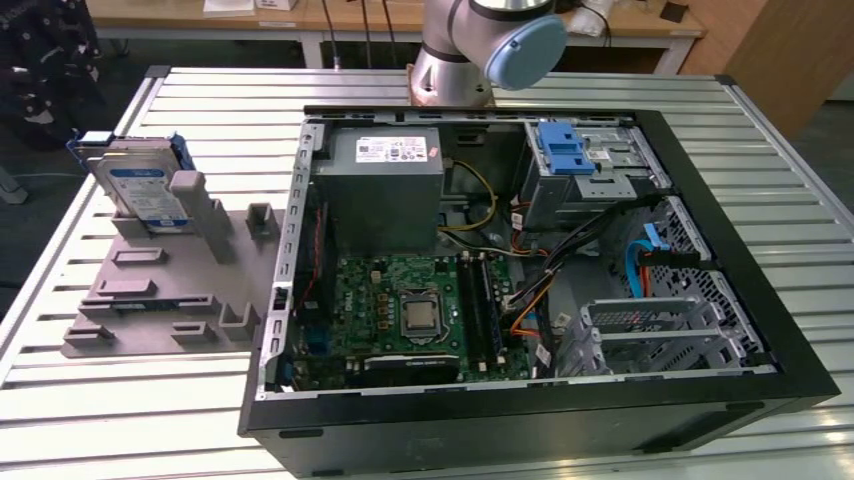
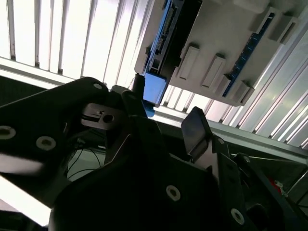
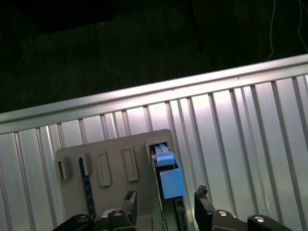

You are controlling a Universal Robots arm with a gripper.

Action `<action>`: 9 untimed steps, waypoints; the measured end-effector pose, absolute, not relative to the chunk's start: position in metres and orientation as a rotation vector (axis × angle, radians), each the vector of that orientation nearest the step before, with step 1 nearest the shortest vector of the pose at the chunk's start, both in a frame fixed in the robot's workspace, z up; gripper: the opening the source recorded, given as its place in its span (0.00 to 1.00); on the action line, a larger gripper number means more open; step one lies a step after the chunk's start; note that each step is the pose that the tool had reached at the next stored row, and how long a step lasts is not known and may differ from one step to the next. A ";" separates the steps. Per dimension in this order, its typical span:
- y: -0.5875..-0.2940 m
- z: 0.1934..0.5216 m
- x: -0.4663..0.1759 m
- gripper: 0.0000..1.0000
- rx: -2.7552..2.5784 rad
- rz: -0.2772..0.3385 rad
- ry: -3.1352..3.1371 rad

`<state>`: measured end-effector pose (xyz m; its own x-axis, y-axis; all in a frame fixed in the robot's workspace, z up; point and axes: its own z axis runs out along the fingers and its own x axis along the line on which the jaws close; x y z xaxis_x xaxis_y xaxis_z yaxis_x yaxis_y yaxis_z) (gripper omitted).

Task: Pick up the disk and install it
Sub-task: 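Pick up the disk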

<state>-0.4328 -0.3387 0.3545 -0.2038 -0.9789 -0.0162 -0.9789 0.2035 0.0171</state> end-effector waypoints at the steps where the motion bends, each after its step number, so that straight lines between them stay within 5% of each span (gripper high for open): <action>1: -0.339 0.353 -0.433 0.58 -1.987 0.035 2.429; 9: -0.339 0.341 -0.433 0.64 -2.068 0.032 2.358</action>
